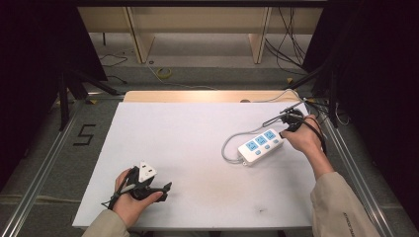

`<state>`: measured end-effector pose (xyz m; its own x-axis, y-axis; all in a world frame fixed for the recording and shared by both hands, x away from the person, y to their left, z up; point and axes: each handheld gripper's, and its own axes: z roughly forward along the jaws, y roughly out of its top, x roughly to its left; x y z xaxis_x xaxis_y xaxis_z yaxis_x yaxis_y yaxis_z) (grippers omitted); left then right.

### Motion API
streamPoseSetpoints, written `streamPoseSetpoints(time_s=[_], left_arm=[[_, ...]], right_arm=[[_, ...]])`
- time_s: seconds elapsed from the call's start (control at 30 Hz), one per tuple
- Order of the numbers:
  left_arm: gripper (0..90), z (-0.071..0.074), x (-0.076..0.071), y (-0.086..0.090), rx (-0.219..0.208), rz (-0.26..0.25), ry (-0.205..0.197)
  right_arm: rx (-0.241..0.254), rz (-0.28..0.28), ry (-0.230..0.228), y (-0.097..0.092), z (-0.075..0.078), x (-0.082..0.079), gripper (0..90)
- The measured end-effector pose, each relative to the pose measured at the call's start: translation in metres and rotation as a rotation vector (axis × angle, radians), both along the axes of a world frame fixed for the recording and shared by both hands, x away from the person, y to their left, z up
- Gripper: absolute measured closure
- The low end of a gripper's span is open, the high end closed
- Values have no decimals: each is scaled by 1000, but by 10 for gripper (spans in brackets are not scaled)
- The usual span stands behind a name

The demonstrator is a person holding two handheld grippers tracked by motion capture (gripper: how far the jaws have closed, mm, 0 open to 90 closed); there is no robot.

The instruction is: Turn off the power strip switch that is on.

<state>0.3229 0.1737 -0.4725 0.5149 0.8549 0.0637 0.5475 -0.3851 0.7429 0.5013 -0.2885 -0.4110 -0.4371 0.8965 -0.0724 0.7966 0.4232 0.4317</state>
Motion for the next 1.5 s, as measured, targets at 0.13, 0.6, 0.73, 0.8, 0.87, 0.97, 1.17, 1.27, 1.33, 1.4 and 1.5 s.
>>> streamPoseSetpoints(time_s=[0.13, 0.6, 0.73, 0.8, 0.87, 0.97, 1.17, 1.27, 1.33, 1.4, 1.5], left_arm=[[155, 0, 0, 0, 2, 0, 2], [155, 0, 0, 0, 2, -1, 2], [155, 0, 0, 0, 2, -1, 1], [155, 0, 0, 0, 1, -1, 1], [155, 0, 0, 0, 1, -1, 1], [155, 0, 0, 0, 2, -1, 1], [155, 0, 0, 0, 3, -1, 1], [155, 0, 0, 0, 3, -2, 1], [155, 0, 0, 0, 3, -2, 2], [155, 0, 0, 0, 3, -2, 2], [155, 0, 0, 0, 3, -2, 2]], right_arm=[[0, -2, 5, 2, 0, 3, 900], [-7, -7, 32, 5, 0, 12, 900], [-8, -2, 34, 5, 0, 14, 900], [-9, -5, 40, 6, 0, 15, 900], [-10, -4, 46, 6, 0, 16, 900], [-11, -3, 54, 7, -2, 17, 900], [-16, 1, 65, 8, -5, 19, 900], [-16, 5, 74, 9, -6, 19, 900], [-19, 7, 75, 9, -6, 20, 900], [-18, 8, 79, 10, -7, 20, 900], [-20, 13, 84, 12, -8, 20, 900]])
